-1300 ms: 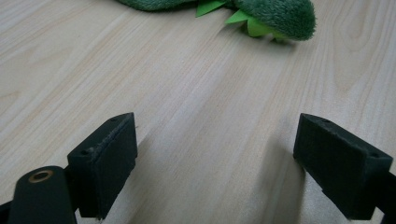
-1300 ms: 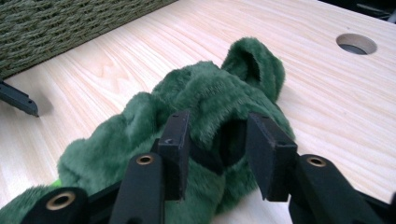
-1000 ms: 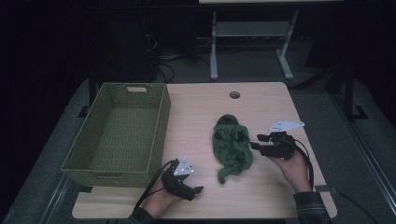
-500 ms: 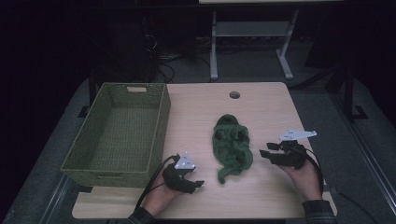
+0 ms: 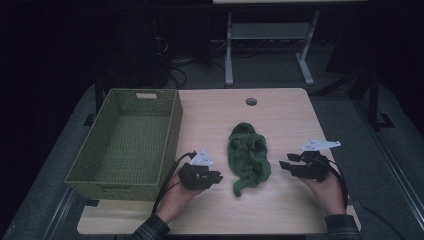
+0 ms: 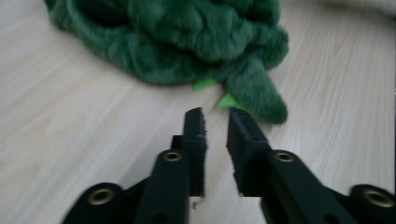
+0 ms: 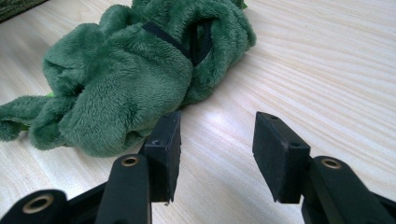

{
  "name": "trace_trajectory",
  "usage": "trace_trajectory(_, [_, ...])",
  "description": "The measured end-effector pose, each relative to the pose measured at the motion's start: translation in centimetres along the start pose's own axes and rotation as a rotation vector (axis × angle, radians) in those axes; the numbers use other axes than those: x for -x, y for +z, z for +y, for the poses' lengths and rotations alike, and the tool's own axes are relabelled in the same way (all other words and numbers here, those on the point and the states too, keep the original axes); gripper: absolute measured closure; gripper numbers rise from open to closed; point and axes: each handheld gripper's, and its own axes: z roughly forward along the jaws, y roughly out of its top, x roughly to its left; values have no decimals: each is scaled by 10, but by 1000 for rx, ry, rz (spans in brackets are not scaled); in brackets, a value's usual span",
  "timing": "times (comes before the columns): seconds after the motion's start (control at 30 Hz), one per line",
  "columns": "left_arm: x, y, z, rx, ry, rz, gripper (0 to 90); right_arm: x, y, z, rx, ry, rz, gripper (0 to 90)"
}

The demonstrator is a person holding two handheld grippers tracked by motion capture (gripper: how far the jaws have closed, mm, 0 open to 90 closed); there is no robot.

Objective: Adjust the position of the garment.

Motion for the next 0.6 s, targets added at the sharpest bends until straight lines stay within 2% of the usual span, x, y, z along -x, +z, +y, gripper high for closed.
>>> trace_trajectory(0.1, [-5,5,16,1,13,-23,897,0,0,0,1,2,1,511])
trace_trajectory(0.13, [-5,5,16,1,13,-23,897,0,0,0,1,2,1,511])
trace_trajectory(0.3, [-10,15,36,8,48,-51,898,1,1,-1,-1,6,1,508])
trace_trajectory(0.6, [-14,43,74,42,93,-108,897,2,1,-1,1,3,4,499])
